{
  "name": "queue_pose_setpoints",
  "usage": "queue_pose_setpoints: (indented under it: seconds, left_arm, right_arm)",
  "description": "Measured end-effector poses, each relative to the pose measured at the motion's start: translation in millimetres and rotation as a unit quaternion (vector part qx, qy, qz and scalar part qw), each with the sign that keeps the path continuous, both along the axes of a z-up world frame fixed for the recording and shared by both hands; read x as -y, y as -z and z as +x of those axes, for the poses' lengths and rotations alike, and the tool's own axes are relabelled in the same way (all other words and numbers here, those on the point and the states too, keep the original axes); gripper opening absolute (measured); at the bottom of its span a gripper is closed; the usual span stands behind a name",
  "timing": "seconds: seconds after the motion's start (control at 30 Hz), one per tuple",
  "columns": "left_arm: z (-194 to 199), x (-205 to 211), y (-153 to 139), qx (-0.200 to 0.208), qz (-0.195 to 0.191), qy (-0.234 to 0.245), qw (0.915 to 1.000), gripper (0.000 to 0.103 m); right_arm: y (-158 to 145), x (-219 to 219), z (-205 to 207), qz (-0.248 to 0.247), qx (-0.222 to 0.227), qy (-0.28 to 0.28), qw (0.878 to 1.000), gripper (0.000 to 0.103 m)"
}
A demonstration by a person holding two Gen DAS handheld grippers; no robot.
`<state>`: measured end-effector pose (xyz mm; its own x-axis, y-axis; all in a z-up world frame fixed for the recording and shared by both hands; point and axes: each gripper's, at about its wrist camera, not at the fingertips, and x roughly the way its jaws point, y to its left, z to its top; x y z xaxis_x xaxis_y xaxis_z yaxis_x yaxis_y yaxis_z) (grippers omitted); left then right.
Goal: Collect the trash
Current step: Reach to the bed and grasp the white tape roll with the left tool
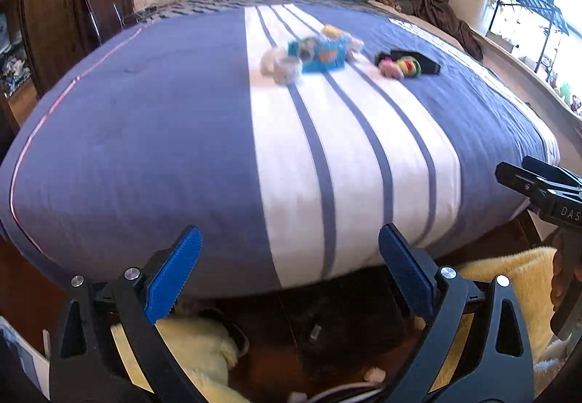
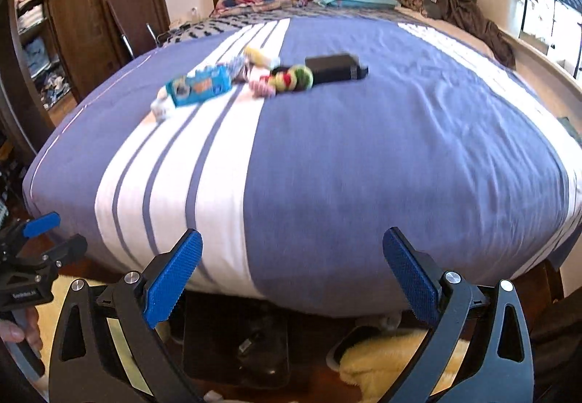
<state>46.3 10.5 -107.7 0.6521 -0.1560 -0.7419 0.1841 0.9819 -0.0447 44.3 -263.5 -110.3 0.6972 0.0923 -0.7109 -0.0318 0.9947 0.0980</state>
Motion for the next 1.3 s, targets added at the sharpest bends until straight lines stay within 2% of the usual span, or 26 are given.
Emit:
queue_pose_setpoints:
  seconds: [0.3, 0.67, 0.83, 0.87, 1.0, 1.2, 1.27, 1.3]
  left_arm:
    - [53.7, -9.9, -4.5, -0.001, 0.006, -0.016, 0.9999, 0.093]
    - [120.4, -1.1, -0.2, -0.015, -0.004, -0.008, 0.9998, 0.093]
    - [153.6, 7.8, 0.1, -0.016, -0.004, -0.003, 0.9999, 0.092]
    - [158.2, 9.6, 0.9, -0.018, -0.004, -0.002, 0.9998, 0.090]
    - [176.2, 18.2, 6.5, -0.031, -0.018, 0.013, 0.9993, 0.071]
    - [193.3, 30.2, 10.1, -0.033, -0.020, 0.022, 0.9990, 0.064]
    - [198.9, 32.4, 10.2, -0.033, -0.020, 0.022, 0.9990, 0.059]
    - [202.3, 33.1, 10.4, -0.033, -0.018, 0.020, 0.9991, 0.054]
  right_arm:
    - [-4.7, -6.8, 50.2, -0.004, -0.001, 0.000, 1.000, 0.100]
    - [1.3, -20.7, 128.8, -0.004, -0.007, 0.003, 1.000, 0.099]
    - [3.8, -24.2, 152.4, -0.009, -0.015, 0.008, 1.000, 0.099]
    - [4.4, -24.1, 156.3, -0.009, -0.017, 0.009, 1.000, 0.099]
    - [9.9, -24.0, 170.3, -0.008, -0.026, 0.013, 1.000, 0.099]
    - [16.2, -24.1, 188.4, -0.015, -0.035, 0.012, 0.999, 0.099]
    - [16.9, -27.3, 194.0, -0.020, -0.035, 0.011, 0.999, 0.099]
    - [17.0, -28.7, 196.3, -0.022, -0.035, 0.009, 0.999, 0.099]
